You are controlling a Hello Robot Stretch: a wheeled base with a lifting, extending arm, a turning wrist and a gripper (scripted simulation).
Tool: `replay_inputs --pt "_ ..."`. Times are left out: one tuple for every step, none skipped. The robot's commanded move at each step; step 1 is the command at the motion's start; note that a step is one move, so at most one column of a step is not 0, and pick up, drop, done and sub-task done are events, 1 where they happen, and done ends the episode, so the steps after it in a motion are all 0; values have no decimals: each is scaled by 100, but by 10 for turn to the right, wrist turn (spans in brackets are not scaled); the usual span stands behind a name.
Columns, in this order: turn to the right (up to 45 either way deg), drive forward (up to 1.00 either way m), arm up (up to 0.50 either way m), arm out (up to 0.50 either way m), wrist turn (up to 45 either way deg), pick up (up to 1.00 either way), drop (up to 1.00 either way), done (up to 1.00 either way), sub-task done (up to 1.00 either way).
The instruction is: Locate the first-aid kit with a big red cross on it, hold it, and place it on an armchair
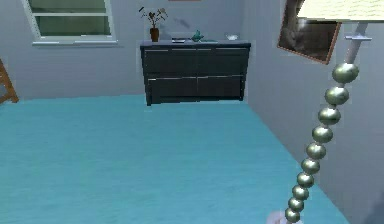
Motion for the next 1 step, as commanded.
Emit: replay_inputs --pt "0 0 0 0 0 0 0 100 0"
